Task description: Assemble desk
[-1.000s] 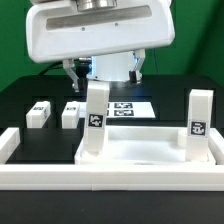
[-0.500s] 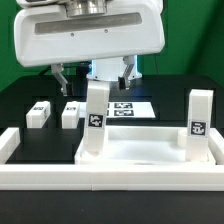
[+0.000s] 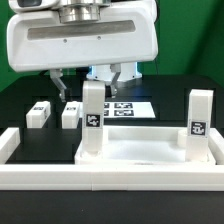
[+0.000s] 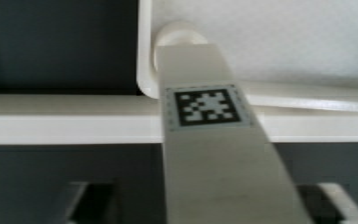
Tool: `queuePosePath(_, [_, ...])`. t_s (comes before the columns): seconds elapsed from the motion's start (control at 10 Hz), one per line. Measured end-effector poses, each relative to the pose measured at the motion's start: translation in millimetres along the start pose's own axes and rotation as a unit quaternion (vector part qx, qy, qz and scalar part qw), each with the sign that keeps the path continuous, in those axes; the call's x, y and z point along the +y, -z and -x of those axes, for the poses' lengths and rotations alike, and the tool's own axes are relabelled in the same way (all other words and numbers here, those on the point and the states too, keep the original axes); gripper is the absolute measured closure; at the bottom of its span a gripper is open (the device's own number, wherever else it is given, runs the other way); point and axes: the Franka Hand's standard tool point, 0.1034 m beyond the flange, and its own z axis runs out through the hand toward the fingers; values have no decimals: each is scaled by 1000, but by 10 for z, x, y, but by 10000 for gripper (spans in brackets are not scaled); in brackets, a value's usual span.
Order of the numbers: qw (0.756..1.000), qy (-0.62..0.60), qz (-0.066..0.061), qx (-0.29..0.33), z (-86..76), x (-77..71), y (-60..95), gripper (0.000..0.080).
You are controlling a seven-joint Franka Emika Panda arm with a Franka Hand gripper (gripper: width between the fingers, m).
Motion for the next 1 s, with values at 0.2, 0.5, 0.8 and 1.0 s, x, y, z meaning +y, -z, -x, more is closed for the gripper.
queuePosePath(0.2, [997,-79,-1,0,0,-11,-2,511])
queuePosePath(0.5, [975,-224,-3,-2,6,-80,-17,511])
queuePosePath(0.8, [884,-467,-7,-8,38,-71,-37,508])
queuePosePath(1.0, [832,-555,-17,-11,52,-49,-43,506])
